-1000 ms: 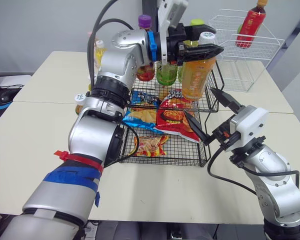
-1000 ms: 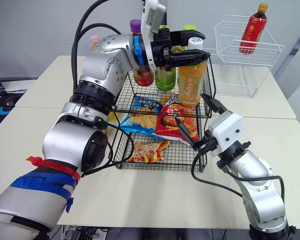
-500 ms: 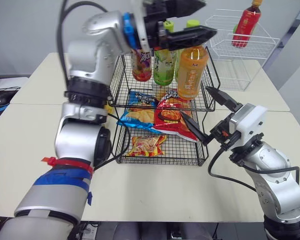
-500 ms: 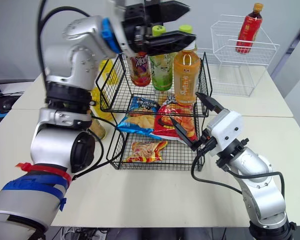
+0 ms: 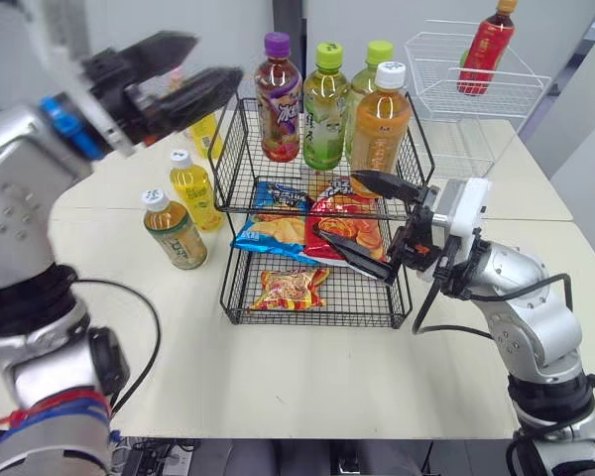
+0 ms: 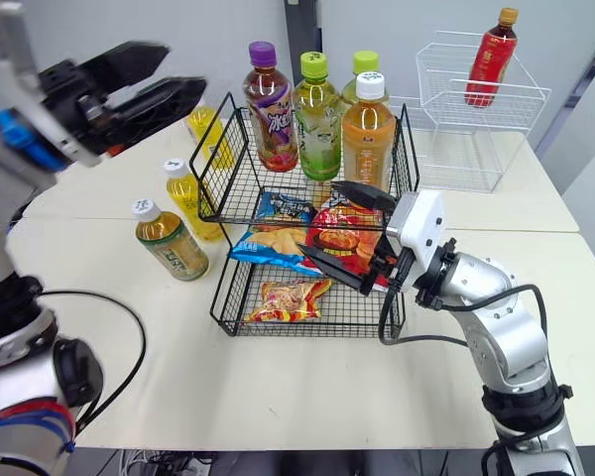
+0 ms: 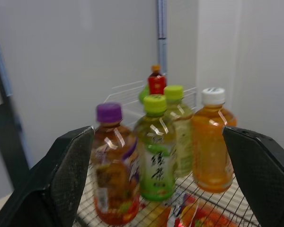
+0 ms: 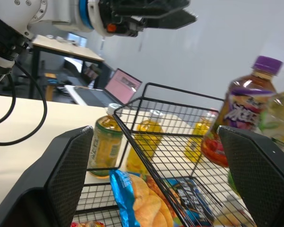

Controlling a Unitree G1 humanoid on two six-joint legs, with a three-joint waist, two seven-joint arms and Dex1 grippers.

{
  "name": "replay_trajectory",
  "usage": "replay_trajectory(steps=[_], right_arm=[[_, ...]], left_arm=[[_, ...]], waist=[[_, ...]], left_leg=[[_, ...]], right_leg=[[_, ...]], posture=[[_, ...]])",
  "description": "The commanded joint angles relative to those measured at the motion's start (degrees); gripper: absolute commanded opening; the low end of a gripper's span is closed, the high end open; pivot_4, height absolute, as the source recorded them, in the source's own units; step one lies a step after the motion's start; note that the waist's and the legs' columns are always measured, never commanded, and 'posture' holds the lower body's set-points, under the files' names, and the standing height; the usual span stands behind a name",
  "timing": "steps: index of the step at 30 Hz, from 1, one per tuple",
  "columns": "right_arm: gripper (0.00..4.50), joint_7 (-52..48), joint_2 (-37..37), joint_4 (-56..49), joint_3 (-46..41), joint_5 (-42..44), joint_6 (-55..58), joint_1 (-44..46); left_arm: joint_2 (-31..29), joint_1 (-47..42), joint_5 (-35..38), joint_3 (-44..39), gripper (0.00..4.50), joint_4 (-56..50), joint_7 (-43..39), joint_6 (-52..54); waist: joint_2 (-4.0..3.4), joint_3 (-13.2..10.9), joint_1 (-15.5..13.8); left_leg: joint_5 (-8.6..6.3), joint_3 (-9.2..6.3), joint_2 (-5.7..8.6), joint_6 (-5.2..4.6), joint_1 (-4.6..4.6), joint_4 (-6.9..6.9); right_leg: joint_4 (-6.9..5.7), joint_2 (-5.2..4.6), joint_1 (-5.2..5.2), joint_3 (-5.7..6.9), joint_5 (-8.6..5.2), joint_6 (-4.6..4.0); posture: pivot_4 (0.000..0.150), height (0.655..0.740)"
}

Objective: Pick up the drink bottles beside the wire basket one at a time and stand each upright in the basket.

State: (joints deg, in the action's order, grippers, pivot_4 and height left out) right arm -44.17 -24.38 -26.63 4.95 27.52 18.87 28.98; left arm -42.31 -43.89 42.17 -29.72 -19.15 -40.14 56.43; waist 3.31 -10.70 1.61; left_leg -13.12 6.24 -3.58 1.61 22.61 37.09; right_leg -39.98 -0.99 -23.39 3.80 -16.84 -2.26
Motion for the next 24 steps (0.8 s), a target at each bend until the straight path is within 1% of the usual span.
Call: replay_trajectory(steps=[1, 3, 6, 8, 11, 15, 17, 20, 24], right_arm=[[4.50, -4.3, 0.5, 2.2, 0.8, 2.2, -1.5, 2.9], [4.50, -7.0, 1.1, 4.5, 2.0, 3.1, -1.4, 4.7], [4.50, -10.0, 1.9, 7.5, 3.6, 3.0, -1.7, 6.5], [4.50, -11.2, 2.9, 9.3, 4.3, 3.1, -1.9, 7.4], [4.50, -12.7, 4.2, 11.3, 4.8, 3.1, -2.2, 8.8], [4.50, -14.0, 5.6, 13.0, 5.1, 3.0, -2.6, 9.9], [4.50, -14.4, 6.0, 13.3, 5.1, 2.9, -2.7, 10.0], [4.50, -14.6, 6.4, 13.6, 5.1, 2.5, -3.0, 10.1], [4.50, -14.1, 6.2, 13.2, 4.7, 1.9, -3.1, 9.5]], left_arm=[[-1.9, 7.8, 4.7, -10.0, 4.48, -9.1, 4.6, 4.4], [-1.6, 17.8, 6.9, -17.9, 4.48, -15.0, 6.0, 7.2], [1.7, 32.2, 10.3, -28.4, 4.48, -21.7, 7.6, 8.4], [5.1, 40.9, 12.8, -33.9, 4.48, -24.9, 8.3, 7.2], [10.4, 52.4, 15.7, -38.7, 4.48, -28.1, 8.6, 3.7], [17.6, 64.0, 18.4, -40.1, 4.48, -30.4, 9.5, -2.6], [19.3, 67.7, 19.6, -39.5, 4.48, -31.0, 10.6, -5.3], [19.5, 71.0, 20.3, -38.1, 4.48, -30.7, 12.0, -9.2], [16.4, 71.1, 20.6, -34.4, 4.48, -29.5, 14.3, -12.2]], waist=[[0.02, 0.0, 0.0], [0.02, 0.0, 0.2], [0.04, 0.0, 0.2], [0.09, 0.1, 0.1], [0.17, 0.1, 0.0], [0.25, 0.2, -0.5], [0.25, 0.2, -0.5], [0.21, 0.2, -0.3], [0.20, 0.2, 0.0]], left_leg=[[0.00, 0.00, 0.00, 0.00, -0.02, 0.00], [0.00, -0.04, -0.02, 0.00, -0.03, -0.02], [-0.01, -0.03, -0.02, -0.01, -0.10, -0.05], [-0.01, -0.05, -0.04, -0.01, -0.12, -0.05], [-0.08, -0.06, -0.04, -0.13, -0.14, -0.05], [-0.15, -0.11, -0.02, -0.26, -0.17, -0.04], [-0.14, -0.10, -0.02, -0.31, -0.18, -0.04], [-0.13, -0.06, -0.01, -0.35, -0.24, -0.05], [-0.14, -0.03, -0.02, -0.36, -0.24, -0.10]], right_leg=[[-0.02, 0.00, 0.01, 0.00, 0.00, 0.00], [-0.02, 0.00, 0.02, 0.04, -0.01, 0.01], [0.00, 0.00, 0.07, 0.02, -0.01, 0.01], [0.00, 0.00, 0.09, 0.05, -0.01, 0.02], [0.00, -0.02, 0.13, 0.07, -0.01, 0.01], [0.01, -0.06, 0.19, 0.13, -0.01, 0.02], [0.01, -0.06, 0.19, 0.12, -0.01, 0.00], [0.01, -0.06, 0.19, 0.07, 0.01, -0.03], [0.02, -0.04, 0.16, 0.03, 0.00, -0.04]], posture=[[0.150, 0.7400], [0.150, 0.7400], [0.150, 0.7400], [0.150, 0.7400], [0.150, 0.7400], [0.150, 0.7400], [0.150, 0.7400], [0.150, 0.7400], [0.150, 0.7400]])
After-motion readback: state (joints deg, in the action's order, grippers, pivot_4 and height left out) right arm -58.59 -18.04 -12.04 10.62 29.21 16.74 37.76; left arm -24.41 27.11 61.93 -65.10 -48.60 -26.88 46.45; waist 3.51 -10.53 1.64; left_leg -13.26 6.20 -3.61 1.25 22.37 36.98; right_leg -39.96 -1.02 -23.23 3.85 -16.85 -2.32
